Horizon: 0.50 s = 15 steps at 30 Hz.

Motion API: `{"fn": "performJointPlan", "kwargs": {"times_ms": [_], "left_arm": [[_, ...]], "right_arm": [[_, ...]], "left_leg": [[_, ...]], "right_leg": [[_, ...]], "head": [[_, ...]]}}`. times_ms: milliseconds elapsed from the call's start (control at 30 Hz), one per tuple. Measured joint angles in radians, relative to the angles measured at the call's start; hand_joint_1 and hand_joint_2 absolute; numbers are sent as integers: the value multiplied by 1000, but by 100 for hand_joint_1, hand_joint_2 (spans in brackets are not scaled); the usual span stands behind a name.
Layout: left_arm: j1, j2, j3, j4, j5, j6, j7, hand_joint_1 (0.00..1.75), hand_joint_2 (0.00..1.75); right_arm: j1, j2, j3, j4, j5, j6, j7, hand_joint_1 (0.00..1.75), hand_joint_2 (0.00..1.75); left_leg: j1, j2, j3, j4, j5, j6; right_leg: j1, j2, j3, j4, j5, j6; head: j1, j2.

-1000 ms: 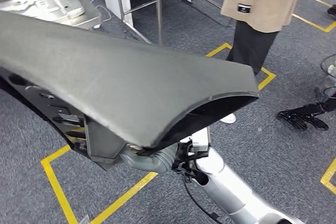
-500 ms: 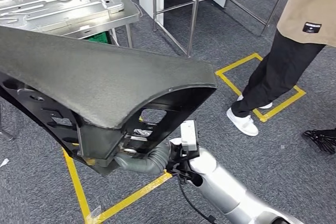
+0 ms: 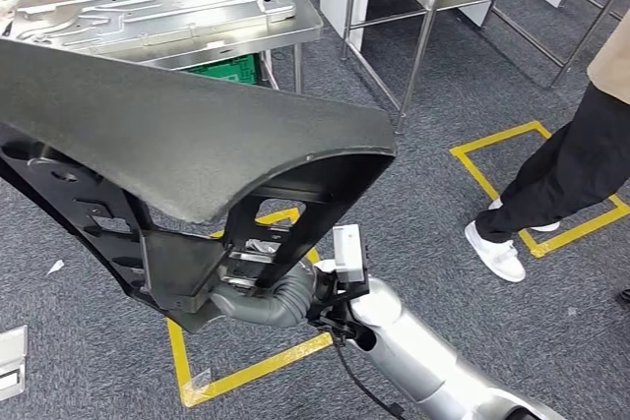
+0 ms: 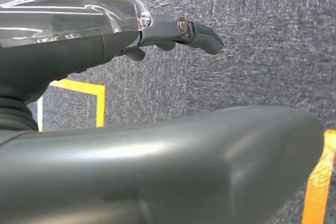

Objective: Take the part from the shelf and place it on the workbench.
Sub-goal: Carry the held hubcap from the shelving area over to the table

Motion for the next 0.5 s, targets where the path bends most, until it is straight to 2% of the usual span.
{"fn": "performJointPlan", "kwargs": {"times_ms": [33, 100, 167, 233, 300, 333, 367, 400, 433, 467, 500], "left_arm": [[0, -1, -1, 0, 0, -1, 0, 0, 175], [3, 0, -1, 0, 0, -1, 2, 0, 175], [4, 0, -1, 0, 0, -1, 3, 0, 175], [2, 0, -2, 0, 0, 0, 4, 0, 175], [0, 0, -2, 0, 0, 0, 5, 0, 175], [0, 0, -2, 0, 0, 0, 6, 0, 175], [1, 0, -2, 0, 0, 0, 8, 0, 175], [1, 0, -2, 0, 0, 0, 9, 0, 175], [1, -1, -2, -1, 0, 0, 9, 0, 175], [0, -2, -2, -1, 0, 0, 9, 0, 175], [-1, -3, -3, -1, 0, 0, 9, 0, 175]], "right_arm": [[0, 0, 0, 0, 0, 0, 0, 175, 175], [-1, 1, 0, 0, -2, -1, 1, 175, 175], [-1, 2, -1, 0, -5, -1, 1, 175, 175], [-1, 2, -2, 1, -8, -1, 2, 175, 175], [1, 1, -2, 3, -10, -1, 2, 175, 175], [3, 1, -2, 4, -11, -1, 2, 175, 175], [4, 1, -2, 5, -11, -1, 2, 175, 175], [4, 1, -2, 6, -12, -1, 2, 175, 175], [2, 1, -2, 6, -12, -1, 2, 175, 175], [1, 1, -2, 6, -12, -1, 2, 175, 175], [0, 1, -2, 6, -13, -1, 2, 175, 175]], "left_leg": [[-3, -1, 1, -5, -4, 10], [-3, -20, -2, -4, -3, 29], [-4, -36, -2, -4, -1, 40], [-5, -53, -2, -5, 1, 50], [-11, -74, -3, -5, 2, 55], [-15, -86, -3, -5, 2, 57], [-20, -98, -2, -5, 3, 58], [-24, -111, -1, -5, 4, 59], [-26, -123, -1, -5, 4, 60], [-28, -135, -2, -5, 6, 61], [-26, -144, -4, -6, 7, 60]], "right_leg": [[2, -5, 0, 3, -3, 5], [0, -14, 4, 4, -7, 10], [-6, 9, -2, 31, -32, 16], [-9, 50, -51, 144, -97, 18], [-7, 67, -115, 279, -150, 15], [-5, 70, -130, 305, -149, 10], [-2, 73, -126, 288, -127, 2], [3, 82, -106, 235, -90, -9], [9, 102, -76, 162, -52, -24], [12, 123, -49, 98, -21, -38], [16, 140, -30, 52, -3, -47]], "head": [[0, 0], [1, 0], [1, 0], [1, 0], [1, 0], [1, 0], [1, 0], [1, 0], [1, 0], [0, 0], [0, 0]]}}
